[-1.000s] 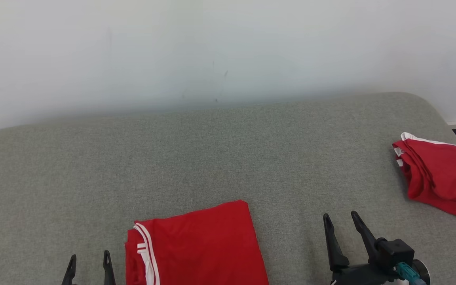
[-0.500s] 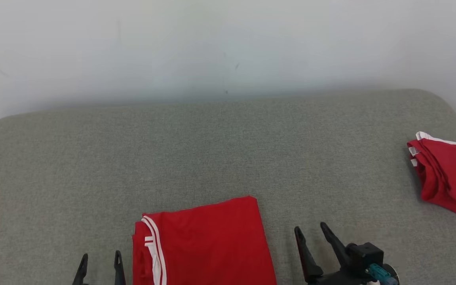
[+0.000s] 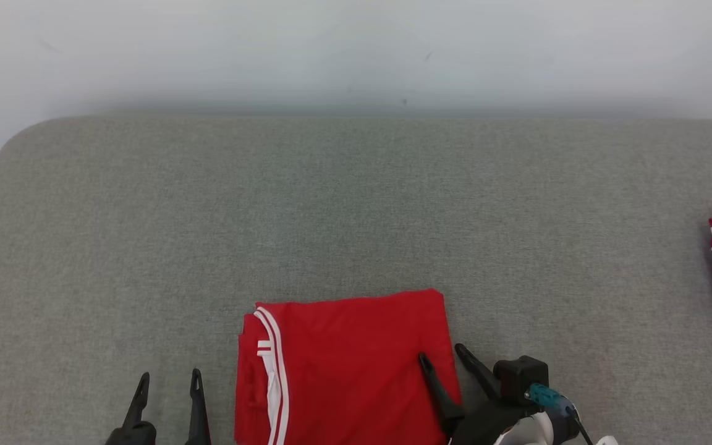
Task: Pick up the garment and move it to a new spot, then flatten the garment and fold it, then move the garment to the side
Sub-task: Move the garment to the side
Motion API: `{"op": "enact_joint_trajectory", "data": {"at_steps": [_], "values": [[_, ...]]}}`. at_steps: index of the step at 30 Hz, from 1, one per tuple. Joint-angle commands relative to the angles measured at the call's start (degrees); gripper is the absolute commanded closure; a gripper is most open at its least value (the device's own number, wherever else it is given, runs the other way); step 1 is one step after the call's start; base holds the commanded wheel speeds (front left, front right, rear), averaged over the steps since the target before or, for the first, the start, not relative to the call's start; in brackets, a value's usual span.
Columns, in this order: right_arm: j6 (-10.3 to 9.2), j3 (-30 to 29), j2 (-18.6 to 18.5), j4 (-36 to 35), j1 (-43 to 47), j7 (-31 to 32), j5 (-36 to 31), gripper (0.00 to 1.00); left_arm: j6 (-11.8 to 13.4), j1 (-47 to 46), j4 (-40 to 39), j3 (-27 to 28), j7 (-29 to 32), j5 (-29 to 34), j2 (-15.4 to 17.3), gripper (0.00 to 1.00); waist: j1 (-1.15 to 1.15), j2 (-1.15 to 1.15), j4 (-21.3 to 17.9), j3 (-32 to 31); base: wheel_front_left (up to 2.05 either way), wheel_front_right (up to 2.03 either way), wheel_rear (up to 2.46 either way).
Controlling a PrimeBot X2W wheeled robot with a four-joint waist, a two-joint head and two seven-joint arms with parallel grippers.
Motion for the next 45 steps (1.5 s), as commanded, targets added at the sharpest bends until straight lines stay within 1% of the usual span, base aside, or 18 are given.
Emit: {"op": "enact_joint_trajectory", "data": {"at_steps": [1, 8, 9, 10, 11, 12, 13, 16, 17, 20, 31, 35, 39, 40, 41, 42, 45], "values": [[-0.17, 0.0, 0.0, 0.2, -0.8, -0.1, 0.2, 0.0, 0.2, -0.7, -0.1, 0.0, -0.2, -0.5, -0.1, 0.0, 0.0, 0.0, 1.1, 1.0, 0.0, 0.0, 0.0], [-0.17, 3.6, 0.0, 7.8, -2.4, 3.5, 3.9, 0.0, 0.4, -0.9, -0.5, 0.0, -0.2, -0.4, 0.0, 0.0, 0.0, 0.0, 1.5, 1.5, 0.0, 0.0, 0.0], [-0.17, 4.0, 0.0, 8.3, -2.5, 3.5, 4.1, 0.02, 0.5, -0.9, -0.5, 0.0, -0.2, -0.4, 0.0, 0.0, 0.0, 0.0, 1.4, 1.5, 0.0, 0.0, 0.0], [-0.17, 4.5, 0.0, 8.9, -2.7, 3.4, 4.4, 0.56, 0.5, -0.9, -0.5, 0.0, -0.2, -0.5, 0.0, 0.0, 0.0, 0.0, 1.3, 1.5, 0.0, 0.0, 0.0], [-0.17, 4.9, 0.0, 9.5, -2.9, 3.3, 4.8, 0.95, 0.5, -0.9, -0.5, -0.1, -0.2, -0.5, 0.0, 0.0, 0.0, 0.0, 1.2, 1.5, 0.0, 0.0, 0.0], [-0.17, 5.1, 0.0, 10.0, -3.0, 3.1, 4.8, 1.0, 0.5, -0.9, -0.5, -0.2, -0.2, -0.5, 0.0, 0.0, 0.0, 0.0, 0.9, 1.4, 0.0, 0.0, 0.0], [-0.17, 5.2, 0.1, 10.5, -3.2, 2.9, 4.9, 1.0, 0.6, -0.9, -0.5, -0.1, -0.2, -0.5, 0.0, 0.0, 0.0, 0.0, 0.6, 1.3, 0.0, 0.0, 0.0], [-0.19, 2.9, -0.1, 11.9, -4.9, 1.2, 4.0, 1.0, 0.3, -0.7, -0.6, 0.1, -0.2, -0.2, 0.0, 0.0, 0.0, 0.0, -0.7, 0.8, 0.0, 0.0, 0.0], [-0.3, 0.7, -0.5, 12.5, -5.7, 0.3, 3.1, 1.0, 0.2, -0.3, -0.7, 0.2, -0.2, 0.2, 0.0, 0.0, 0.0, 0.0, -2.1, 0.3, 0.0, 0.0, 0.0], [-0.3, -1.5, -0.6, 12.7, -6.1, -0.2, 3.0, 1.0, 0.5, 0.5, -0.6, 0.9, -0.2, -0.4, 0.0, 0.0, 0.0, 0.0, -5.2, -0.2, 0.0, 0.0, 0.0], [-0.18, -8.1, -0.1, 8.6, -3.9, -0.3, 0.2, 1.0, -0.8, -1.1, -0.7, -0.8, -0.2, 0.8, 0.0, 0.0, 0.0, 0.0, -20.7, -0.5, 0.0, 0.0, 0.0], [-0.18, -8.8, -0.1, 7.7, -3.2, -0.4, 0.0, 1.0, -0.9, -1.5, -0.9, -1.4, -0.2, 0.8, 0.0, 0.0, 0.0, 0.0, -26.8, -0.1, 0.0, 0.0, 0.0], [-0.18, -7.8, 0.0, 7.0, -2.7, -0.4, 1.0, 1.0, -1.0, -1.8, -0.9, -1.3, -0.2, 1.3, 0.0, 0.0, 0.0, 0.0, -32.7, 0.5, 0.0, 0.0, 0.0], [-0.18, -7.8, 0.0, 7.0, -2.7, -0.4, 1.0, 1.0, -1.0, -1.8, -0.9, -1.3, -0.2, 1.3, 0.0, 0.0, 0.0, 0.0, -32.7, 0.5, 0.0, 0.0, 0.0], [-0.18, -7.4, -0.1, 6.8, -2.7, -0.4, 1.4, 1.0, -1.1, -1.8, -0.9, -1.3, -0.2, 1.3, 0.0, 0.0, 0.0, 0.0, -34.1, 0.7, 0.0, 0.0, 0.0], [-0.18, -7.7, -0.1, 6.6, -2.6, -0.4, 1.6, 1.0, -1.6, -2.2, -0.9, -1.7, -0.2, 1.6, 0.0, 0.0, 0.0, 0.0, -34.9, 1.0, 0.0, 0.0, 0.0], [-0.18, -9.5, 0.0, 5.5, -2.1, -0.4, 1.7, 1.0, -2.7, -4.5, 0.2, -3.0, -0.2, 2.5, 0.0, 0.0, 0.0, 0.0, -35.7, 2.2, 0.0, 0.0, 0.0]]}}
